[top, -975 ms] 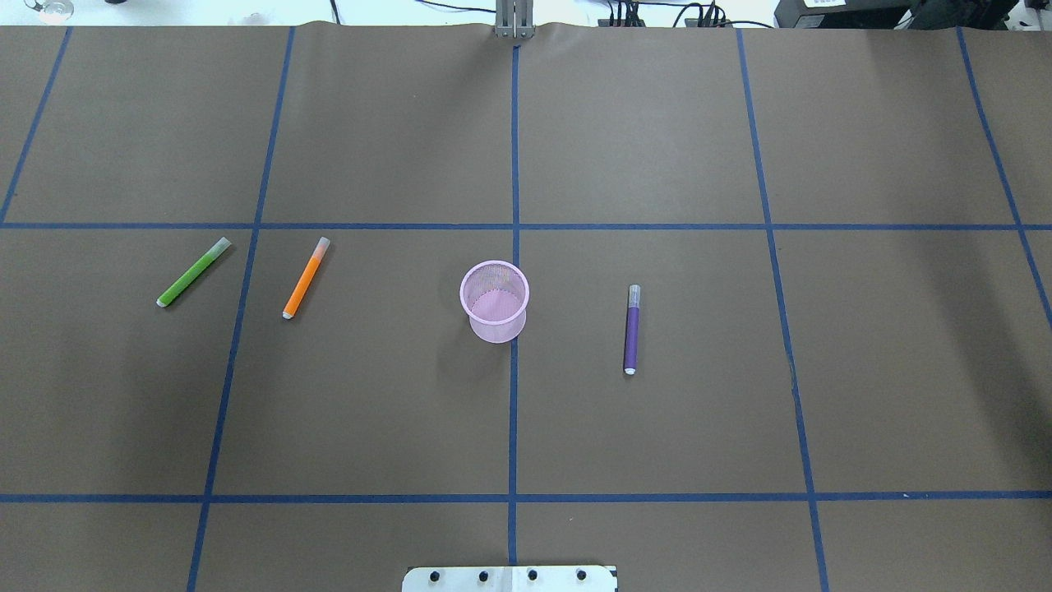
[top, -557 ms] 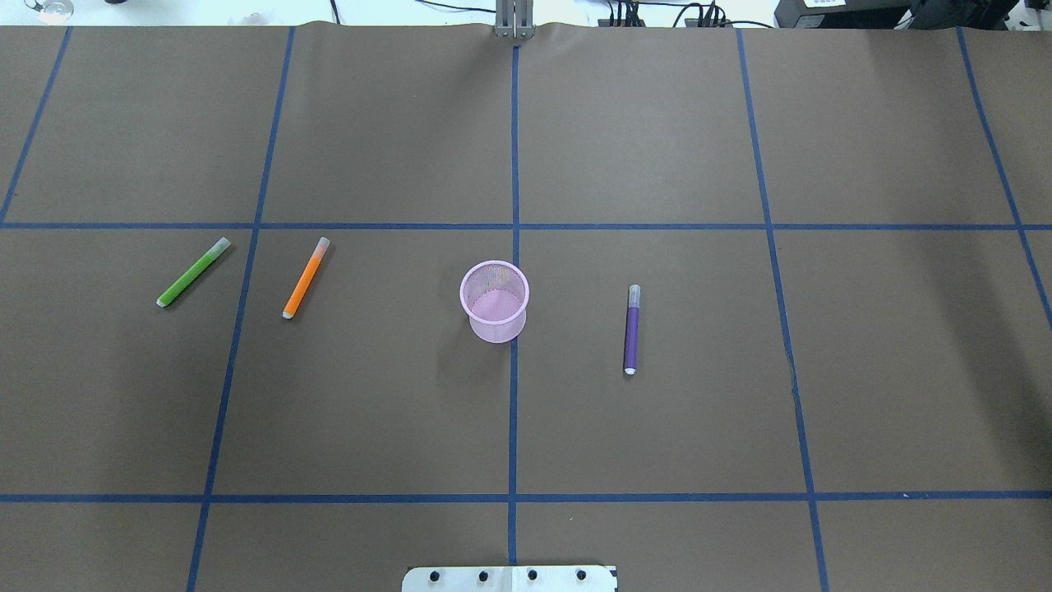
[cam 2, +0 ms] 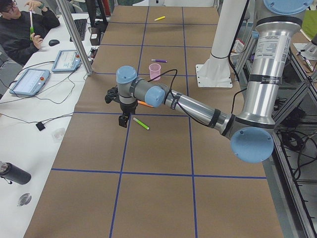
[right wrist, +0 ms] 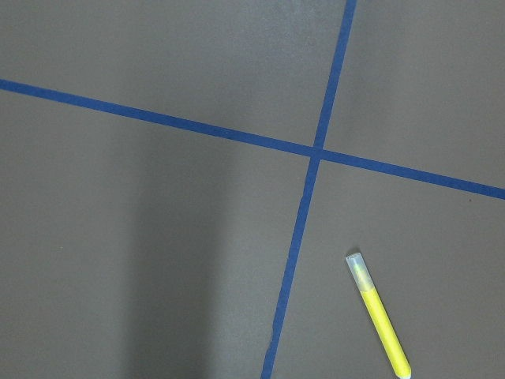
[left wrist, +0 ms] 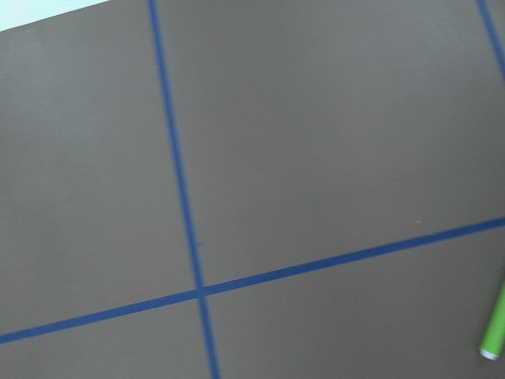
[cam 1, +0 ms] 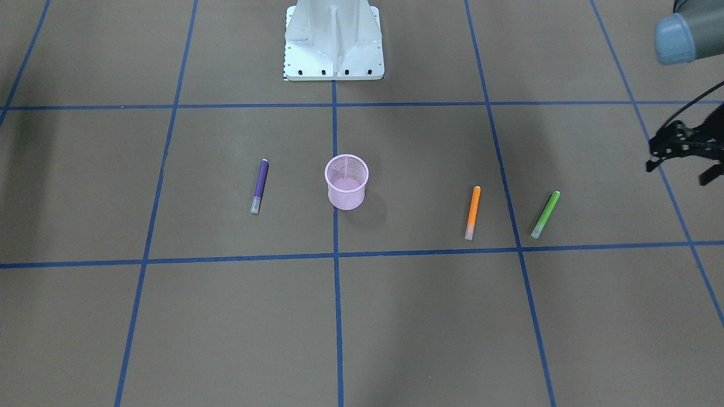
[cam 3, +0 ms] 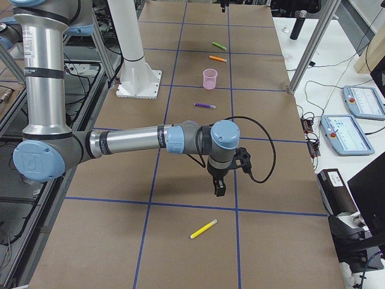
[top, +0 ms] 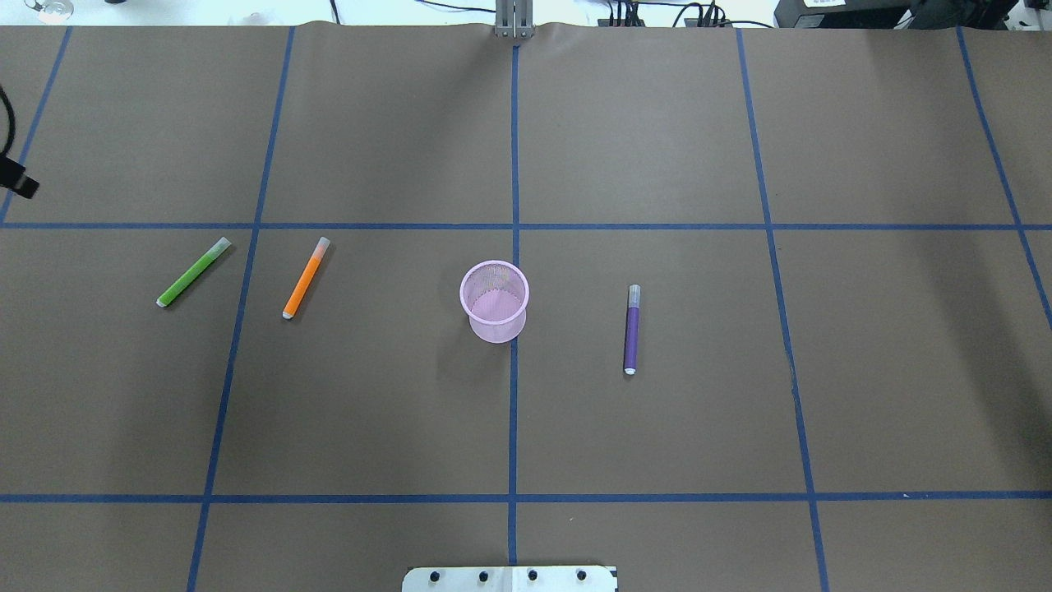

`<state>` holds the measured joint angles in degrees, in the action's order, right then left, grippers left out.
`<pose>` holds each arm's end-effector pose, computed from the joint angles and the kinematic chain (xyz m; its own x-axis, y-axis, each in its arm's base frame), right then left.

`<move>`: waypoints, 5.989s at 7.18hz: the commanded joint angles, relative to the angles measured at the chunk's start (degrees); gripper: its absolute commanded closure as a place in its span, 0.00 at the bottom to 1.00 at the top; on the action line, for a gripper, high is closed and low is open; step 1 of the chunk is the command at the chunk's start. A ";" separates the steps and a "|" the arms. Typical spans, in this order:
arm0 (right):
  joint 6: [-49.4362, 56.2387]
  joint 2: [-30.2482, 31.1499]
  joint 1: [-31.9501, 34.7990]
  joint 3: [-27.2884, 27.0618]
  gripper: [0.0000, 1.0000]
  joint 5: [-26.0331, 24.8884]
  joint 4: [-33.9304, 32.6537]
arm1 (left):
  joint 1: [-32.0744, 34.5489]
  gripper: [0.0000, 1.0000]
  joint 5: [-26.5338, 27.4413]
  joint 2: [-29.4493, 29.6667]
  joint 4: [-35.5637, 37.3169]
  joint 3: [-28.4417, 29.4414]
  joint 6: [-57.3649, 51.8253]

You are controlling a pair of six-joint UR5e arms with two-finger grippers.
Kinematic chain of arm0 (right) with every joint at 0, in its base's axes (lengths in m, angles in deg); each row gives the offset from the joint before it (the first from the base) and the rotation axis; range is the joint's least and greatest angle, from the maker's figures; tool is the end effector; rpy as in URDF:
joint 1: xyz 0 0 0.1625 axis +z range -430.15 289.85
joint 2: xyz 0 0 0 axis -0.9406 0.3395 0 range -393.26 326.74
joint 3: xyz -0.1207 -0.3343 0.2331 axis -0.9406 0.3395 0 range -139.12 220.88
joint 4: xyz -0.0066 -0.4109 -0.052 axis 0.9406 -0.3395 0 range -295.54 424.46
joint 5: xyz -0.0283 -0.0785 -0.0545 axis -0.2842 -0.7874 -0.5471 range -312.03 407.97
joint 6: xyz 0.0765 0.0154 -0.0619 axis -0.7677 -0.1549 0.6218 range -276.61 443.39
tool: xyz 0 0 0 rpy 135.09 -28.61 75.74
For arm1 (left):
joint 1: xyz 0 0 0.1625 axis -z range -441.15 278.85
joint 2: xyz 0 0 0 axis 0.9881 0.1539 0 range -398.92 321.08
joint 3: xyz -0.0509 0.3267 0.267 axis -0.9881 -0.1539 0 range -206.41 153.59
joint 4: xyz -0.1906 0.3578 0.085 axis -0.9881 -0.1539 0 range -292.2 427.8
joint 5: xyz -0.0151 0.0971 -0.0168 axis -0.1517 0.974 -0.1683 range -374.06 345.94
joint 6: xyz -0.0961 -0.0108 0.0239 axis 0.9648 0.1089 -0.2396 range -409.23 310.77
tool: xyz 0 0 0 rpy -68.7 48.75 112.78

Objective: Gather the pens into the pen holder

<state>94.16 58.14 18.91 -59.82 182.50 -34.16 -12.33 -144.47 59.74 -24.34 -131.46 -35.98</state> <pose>0.0556 -0.4782 0.5938 0.6970 -0.2066 0.6867 0.1493 0.9784 0.1428 0.1332 -0.5339 0.4497 0.6663 0.3320 -0.6677 -0.1773 0.9403 0.2906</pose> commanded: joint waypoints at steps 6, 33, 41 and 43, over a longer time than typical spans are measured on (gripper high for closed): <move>-1.02 0.01 -0.03 1.47 0.00 -0.15 -0.09 | -15.89 0.01 5.95 6.98 -16.32 14.25 13.38; 0.65 0.44 -0.03 3.75 0.00 0.65 4.09 | -9.67 1.00 4.19 16.01 -15.36 13.47 24.58; 12.95 0.62 -7.67 27.22 0.01 -2.49 31.12 | -10.02 1.00 7.71 25.44 -17.38 11.10 29.02; 15.66 -2.87 -9.00 32.10 0.02 -6.21 31.20 | -10.02 1.00 7.71 25.44 -17.38 11.27 29.02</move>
<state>107.76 57.54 10.77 -31.15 178.25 -3.06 -22.35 -136.76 85.15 -41.71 -120.27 -6.96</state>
